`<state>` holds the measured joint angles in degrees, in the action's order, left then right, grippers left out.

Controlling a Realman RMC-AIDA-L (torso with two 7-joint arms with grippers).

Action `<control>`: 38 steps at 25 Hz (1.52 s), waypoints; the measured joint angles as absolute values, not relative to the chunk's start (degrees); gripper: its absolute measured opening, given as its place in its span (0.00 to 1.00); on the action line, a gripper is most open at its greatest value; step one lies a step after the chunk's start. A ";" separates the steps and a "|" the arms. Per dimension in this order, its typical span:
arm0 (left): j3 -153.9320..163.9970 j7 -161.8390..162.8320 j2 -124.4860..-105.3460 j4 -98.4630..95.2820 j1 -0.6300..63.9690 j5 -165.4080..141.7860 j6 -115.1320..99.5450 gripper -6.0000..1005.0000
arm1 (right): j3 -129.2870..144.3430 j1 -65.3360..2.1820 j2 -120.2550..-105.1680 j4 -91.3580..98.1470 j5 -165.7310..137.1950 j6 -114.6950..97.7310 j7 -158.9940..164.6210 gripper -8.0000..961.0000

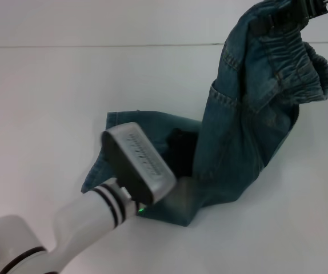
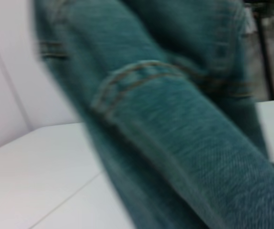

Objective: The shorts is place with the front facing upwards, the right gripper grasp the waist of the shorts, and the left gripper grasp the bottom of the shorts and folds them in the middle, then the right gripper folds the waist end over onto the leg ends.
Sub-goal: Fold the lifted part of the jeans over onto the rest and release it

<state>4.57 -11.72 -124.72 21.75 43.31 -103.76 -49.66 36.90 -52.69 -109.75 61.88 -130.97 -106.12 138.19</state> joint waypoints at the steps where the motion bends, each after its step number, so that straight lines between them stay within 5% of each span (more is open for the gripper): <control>1: 3.61 -11.15 -124.72 20.83 41.92 -103.75 -50.91 0.01 | 36.88 -52.57 -109.73 61.87 -130.97 -106.23 138.04 0.14; 11: -0.93 6.60 -124.61 12.32 33.32 -103.68 -67.01 0.01 | 36.58 -52.05 -109.54 60.51 -130.95 -106.49 135.58 0.14; 32: -12.55 22.48 -124.04 1.86 25.48 -103.30 -81.09 0.01 | 39.78 -57.06 -109.60 47.89 -130.99 -101.92 128.04 0.14; 38: -21.08 24.79 -123.90 -0.69 21.86 -103.27 -86.21 0.01 | 43.96 -60.51 -111.06 44.32 -130.99 -99.71 126.62 0.14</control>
